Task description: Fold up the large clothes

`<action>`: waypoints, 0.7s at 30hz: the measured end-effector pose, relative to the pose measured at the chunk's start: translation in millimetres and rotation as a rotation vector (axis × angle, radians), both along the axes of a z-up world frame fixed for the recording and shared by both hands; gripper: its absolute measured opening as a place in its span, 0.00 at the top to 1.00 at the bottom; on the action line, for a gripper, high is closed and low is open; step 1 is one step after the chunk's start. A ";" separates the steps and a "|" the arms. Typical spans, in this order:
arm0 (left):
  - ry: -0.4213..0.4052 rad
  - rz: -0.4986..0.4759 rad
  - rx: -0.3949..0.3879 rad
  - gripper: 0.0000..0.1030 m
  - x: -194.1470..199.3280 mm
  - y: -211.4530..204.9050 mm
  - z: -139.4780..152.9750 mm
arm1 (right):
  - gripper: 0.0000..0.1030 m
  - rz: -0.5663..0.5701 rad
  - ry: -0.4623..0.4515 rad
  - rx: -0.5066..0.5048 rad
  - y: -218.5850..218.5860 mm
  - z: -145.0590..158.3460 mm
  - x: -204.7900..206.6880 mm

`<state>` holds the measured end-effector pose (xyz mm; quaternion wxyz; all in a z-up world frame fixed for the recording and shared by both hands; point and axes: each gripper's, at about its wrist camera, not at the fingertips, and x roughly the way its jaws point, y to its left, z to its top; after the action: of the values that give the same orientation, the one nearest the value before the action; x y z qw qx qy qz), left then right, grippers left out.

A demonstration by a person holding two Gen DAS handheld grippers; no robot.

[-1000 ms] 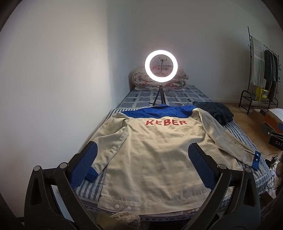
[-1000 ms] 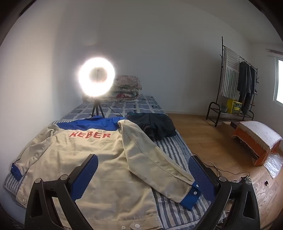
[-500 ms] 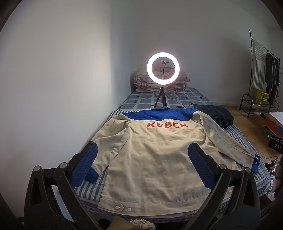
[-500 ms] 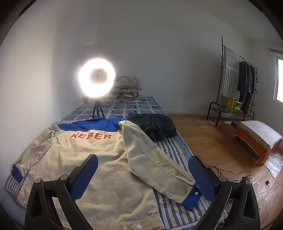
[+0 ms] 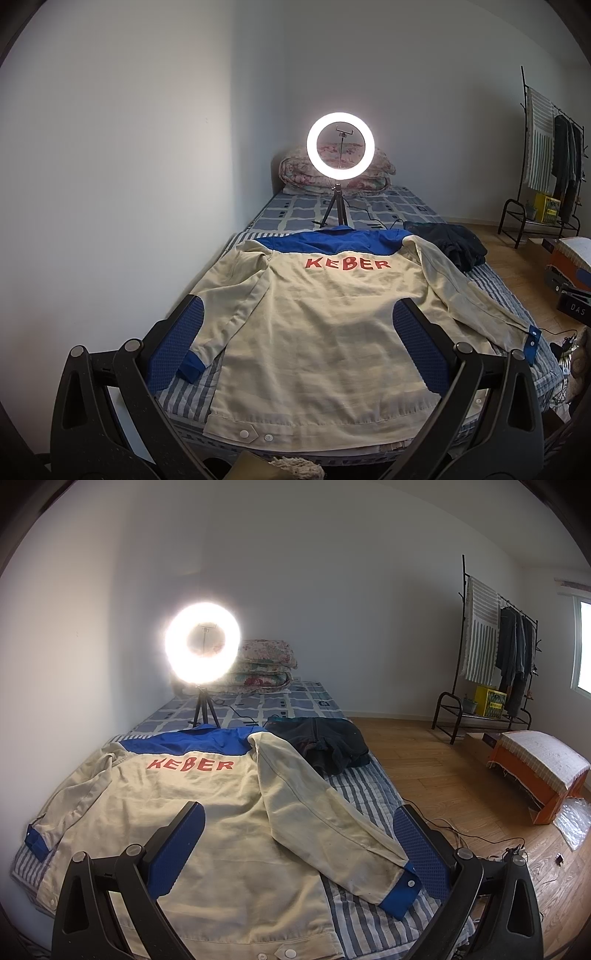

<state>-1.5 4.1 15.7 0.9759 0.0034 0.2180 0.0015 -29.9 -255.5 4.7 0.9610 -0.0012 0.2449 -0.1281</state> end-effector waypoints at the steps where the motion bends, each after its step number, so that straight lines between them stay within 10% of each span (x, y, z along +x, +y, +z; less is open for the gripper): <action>1: 0.000 0.000 -0.003 0.00 -0.1 1.5 -1.2 | 0.00 0.000 0.000 0.002 -0.1 -0.1 -0.1; 21: -0.002 -0.003 -0.006 0.00 0.7 3.5 2.2 | 0.00 0.001 -0.001 0.007 0.6 0.7 -0.1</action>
<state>-0.8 7.6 17.9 0.9762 0.0010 0.2169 -0.0004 -30.0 -254.9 5.4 0.9612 0.0022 0.2448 -0.1270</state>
